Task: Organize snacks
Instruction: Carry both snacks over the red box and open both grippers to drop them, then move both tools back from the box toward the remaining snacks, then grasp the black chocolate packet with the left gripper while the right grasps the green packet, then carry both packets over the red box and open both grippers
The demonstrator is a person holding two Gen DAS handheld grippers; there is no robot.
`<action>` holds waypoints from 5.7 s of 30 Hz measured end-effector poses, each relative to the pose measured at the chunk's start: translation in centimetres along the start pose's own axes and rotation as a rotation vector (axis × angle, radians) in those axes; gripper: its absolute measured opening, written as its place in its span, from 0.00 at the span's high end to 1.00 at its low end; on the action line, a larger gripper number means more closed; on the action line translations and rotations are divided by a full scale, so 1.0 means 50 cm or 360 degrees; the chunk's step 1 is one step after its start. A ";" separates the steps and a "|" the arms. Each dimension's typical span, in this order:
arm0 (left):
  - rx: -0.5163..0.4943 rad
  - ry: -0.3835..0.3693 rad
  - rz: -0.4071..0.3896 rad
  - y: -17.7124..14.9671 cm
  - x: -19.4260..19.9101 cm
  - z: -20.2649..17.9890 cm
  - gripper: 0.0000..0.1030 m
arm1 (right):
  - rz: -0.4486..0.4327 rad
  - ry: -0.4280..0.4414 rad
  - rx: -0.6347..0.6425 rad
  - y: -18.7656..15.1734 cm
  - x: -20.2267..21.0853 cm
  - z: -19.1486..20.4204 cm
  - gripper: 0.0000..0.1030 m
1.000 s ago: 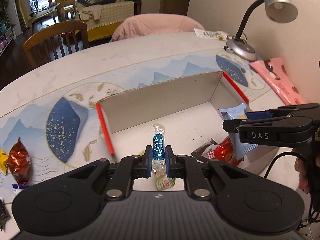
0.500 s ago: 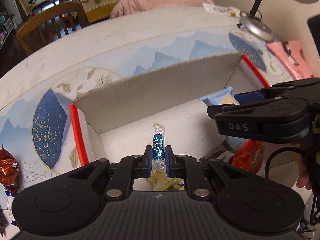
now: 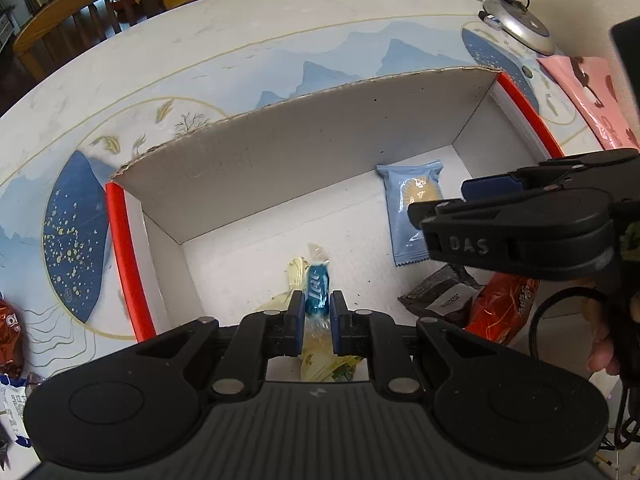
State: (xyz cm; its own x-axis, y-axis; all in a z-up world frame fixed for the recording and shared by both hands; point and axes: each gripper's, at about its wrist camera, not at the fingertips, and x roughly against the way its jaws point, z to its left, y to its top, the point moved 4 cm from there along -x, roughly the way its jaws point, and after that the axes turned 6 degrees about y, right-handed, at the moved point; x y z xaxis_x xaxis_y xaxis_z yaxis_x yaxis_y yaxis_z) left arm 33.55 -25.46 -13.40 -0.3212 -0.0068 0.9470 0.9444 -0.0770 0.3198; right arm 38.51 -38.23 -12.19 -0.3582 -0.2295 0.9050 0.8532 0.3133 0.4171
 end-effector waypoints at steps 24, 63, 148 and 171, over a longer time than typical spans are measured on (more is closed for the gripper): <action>0.0137 -0.0198 -0.0311 -0.054 0.155 0.071 0.71 | -0.0361 0.0149 -0.0035 -0.042 0.212 0.058 0.38; 0.0360 0.0067 -0.0664 -0.386 0.302 0.558 0.29 | -0.0414 0.0355 0.0227 -0.159 0.166 0.539 0.00; 0.0519 0.0051 -0.0120 -0.472 0.098 0.698 0.66 | -0.0181 0.0218 0.0318 -0.202 -0.009 0.637 0.60; 0.0280 -0.0074 -0.0449 -0.286 0.269 0.398 0.66 | -0.0521 0.0185 0.0176 -0.142 0.214 0.402 0.60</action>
State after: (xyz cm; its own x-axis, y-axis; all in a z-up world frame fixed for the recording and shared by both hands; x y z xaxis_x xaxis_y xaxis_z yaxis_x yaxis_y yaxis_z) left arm 17.12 -4.60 -4.62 -0.5718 0.0362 0.8196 0.8179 0.1040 0.5659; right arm 20.99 -24.40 -3.79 -0.5543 -0.4355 0.7093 0.6520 0.3025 0.6953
